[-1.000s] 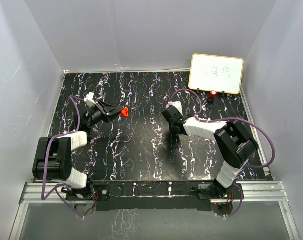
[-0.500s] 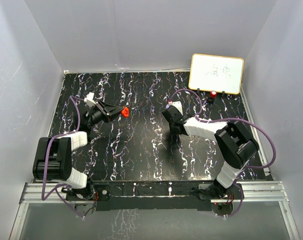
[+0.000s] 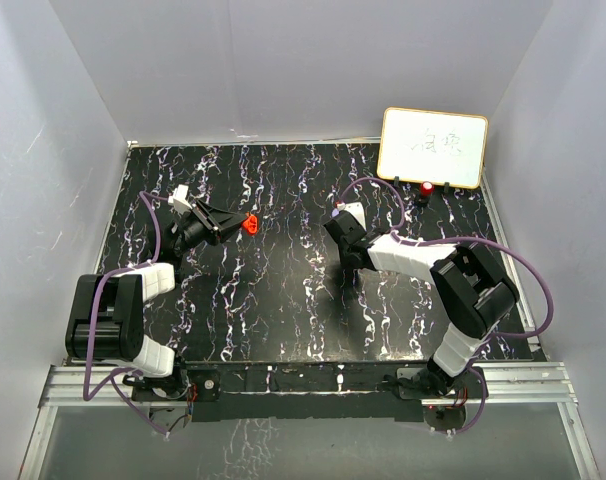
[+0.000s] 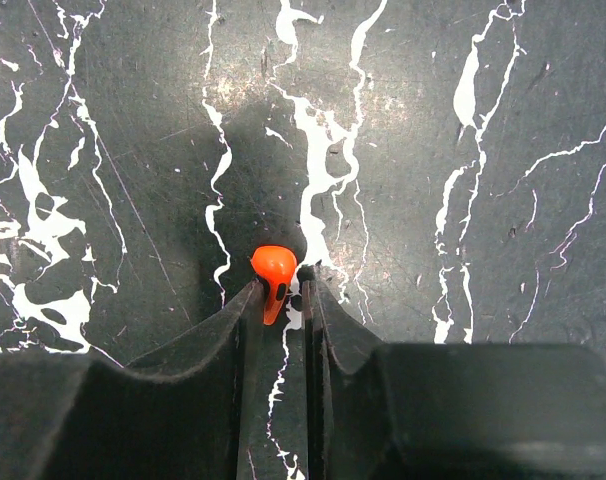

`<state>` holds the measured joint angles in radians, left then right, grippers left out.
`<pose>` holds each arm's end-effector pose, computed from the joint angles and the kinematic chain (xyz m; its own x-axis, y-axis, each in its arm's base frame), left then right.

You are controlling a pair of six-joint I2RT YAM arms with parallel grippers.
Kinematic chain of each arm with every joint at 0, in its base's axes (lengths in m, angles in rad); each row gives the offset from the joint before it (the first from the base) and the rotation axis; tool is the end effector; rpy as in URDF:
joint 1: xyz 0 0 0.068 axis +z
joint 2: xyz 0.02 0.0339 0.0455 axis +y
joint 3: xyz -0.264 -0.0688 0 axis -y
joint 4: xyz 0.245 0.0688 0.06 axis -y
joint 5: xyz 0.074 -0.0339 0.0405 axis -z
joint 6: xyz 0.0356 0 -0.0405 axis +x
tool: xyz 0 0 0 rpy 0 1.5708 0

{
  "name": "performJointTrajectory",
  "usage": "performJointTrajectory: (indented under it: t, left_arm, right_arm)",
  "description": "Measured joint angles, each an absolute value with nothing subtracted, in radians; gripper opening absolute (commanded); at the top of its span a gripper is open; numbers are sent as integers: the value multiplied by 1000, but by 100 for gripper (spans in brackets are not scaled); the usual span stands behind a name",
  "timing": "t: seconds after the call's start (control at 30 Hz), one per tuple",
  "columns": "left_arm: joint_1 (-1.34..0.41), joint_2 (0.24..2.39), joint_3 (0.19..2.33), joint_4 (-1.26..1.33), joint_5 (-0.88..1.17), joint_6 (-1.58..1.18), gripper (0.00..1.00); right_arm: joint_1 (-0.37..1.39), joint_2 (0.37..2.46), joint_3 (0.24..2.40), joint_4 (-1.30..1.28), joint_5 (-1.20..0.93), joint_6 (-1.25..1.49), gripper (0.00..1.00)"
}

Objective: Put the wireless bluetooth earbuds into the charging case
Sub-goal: Pick up the earbud from the center of the board.

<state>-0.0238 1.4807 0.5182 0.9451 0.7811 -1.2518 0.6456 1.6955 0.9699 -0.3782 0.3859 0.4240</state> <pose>0.2841 -0.0318 0.2079 -0.6898 -0.6581 -0.3019 0.2095 0.2178 -0.9532 0.2669 0.1843 0.1622 -0.8237 -0.1433 -0.5486 -0.0913 0.9884 -0.1211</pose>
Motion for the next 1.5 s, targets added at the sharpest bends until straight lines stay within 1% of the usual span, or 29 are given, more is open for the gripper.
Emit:
performJointTrajectory:
  t: [0.53,1.5]
  left_arm:
    - [-24,1481,518,943,781,-1249,0]
    - [-24,1481,518,942,781,-1249,0]
  right_arm:
    - [645,1695,970,-378,386,420,18]
    - [639,1697,982,-372,367,405,19]
